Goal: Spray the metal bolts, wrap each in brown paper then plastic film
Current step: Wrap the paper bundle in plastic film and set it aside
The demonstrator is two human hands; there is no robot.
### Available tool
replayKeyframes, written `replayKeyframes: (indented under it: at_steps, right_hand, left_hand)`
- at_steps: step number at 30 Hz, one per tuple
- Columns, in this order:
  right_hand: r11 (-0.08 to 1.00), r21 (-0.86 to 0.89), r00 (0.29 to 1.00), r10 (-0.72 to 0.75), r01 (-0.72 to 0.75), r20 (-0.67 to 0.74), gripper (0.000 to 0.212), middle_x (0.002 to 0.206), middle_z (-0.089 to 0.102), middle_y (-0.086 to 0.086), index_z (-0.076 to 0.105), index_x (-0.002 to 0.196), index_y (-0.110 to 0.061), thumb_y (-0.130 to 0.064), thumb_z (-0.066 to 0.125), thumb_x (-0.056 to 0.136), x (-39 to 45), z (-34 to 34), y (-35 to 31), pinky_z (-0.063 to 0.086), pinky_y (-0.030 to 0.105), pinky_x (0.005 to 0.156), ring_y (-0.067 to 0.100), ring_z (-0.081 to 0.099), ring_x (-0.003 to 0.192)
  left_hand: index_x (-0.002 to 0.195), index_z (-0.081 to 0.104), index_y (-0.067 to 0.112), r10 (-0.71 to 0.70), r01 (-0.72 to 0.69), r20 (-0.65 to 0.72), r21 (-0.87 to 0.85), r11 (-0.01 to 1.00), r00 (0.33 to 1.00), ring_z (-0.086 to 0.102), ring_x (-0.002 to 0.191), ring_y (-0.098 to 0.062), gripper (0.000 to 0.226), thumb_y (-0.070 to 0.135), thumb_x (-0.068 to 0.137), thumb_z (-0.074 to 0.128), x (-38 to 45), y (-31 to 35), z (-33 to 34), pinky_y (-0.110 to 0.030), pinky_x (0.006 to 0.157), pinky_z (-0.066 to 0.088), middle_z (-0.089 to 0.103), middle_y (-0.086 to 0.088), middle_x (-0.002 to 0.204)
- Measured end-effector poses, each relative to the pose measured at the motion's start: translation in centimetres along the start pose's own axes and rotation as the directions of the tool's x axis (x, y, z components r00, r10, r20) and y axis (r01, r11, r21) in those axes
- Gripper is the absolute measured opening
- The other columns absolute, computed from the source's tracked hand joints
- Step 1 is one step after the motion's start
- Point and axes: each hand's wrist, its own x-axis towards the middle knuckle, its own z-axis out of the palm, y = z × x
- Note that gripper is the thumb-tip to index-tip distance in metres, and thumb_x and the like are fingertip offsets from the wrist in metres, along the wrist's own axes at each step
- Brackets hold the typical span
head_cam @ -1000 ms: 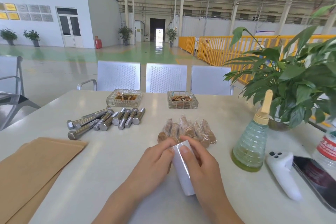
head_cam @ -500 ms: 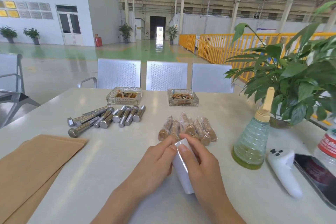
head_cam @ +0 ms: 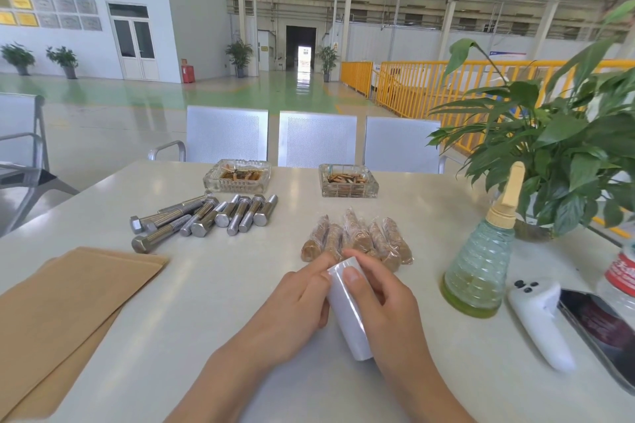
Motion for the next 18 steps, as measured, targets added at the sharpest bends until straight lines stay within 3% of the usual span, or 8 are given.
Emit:
replayKeyframes:
  at_steps: [9, 13, 18]
  right_hand:
    - [0.999, 0.039, 1.000, 0.002, -0.002, 0.007, 0.031, 0.111, 0.073, -0.023, 0.071, 0.114, -0.047, -0.056, 0.061, 0.086, -0.08, -0.07, -0.36, 0.050, 0.012, 0.078, -0.002, 0.068, 0.103]
    - [1.000, 0.010, 1.000, -0.019, 0.019, -0.005, 0.029, 0.114, 0.072, -0.024, 0.070, 0.118, -0.046, -0.057, 0.067, 0.091, -0.34, 0.10, -0.49, 0.052, 0.021, 0.088, -0.002, 0.067, 0.108]
    - [0.990, -0.112, 0.993, -0.092, 0.084, -0.073, 0.032, 0.112, 0.069, -0.035, 0.069, 0.118, -0.049, -0.059, 0.063, 0.088, -0.62, 0.21, -0.63, 0.052, 0.023, 0.091, -0.007, 0.064, 0.108]
  left_hand:
    - [0.080, 0.046, 0.023, -0.011, 0.010, 0.015, 0.018, 1.000, 1.000, 0.040, 0.047, -0.009, 0.022, 0.029, 0.097, 0.032, -0.08, -0.05, -0.15, -0.022, 0.050, 0.035, 0.048, 0.005, 0.049]
    - [0.078, 0.042, 0.022, -0.006, 0.007, -0.048, 0.014, 1.000, 0.999, 0.039, 0.049, -0.011, 0.037, 0.050, 0.102, 0.038, -0.04, -0.02, 0.22, -0.021, 0.050, 0.034, 0.044, 0.008, 0.053]
    - [0.077, 0.043, 0.023, -0.006, 0.009, -0.066, 0.039, 0.999, 0.998, 0.037, 0.050, -0.012, 0.026, 0.039, 0.097, 0.035, 0.12, 0.04, 0.42, -0.022, 0.049, 0.032, 0.041, 0.007, 0.054]
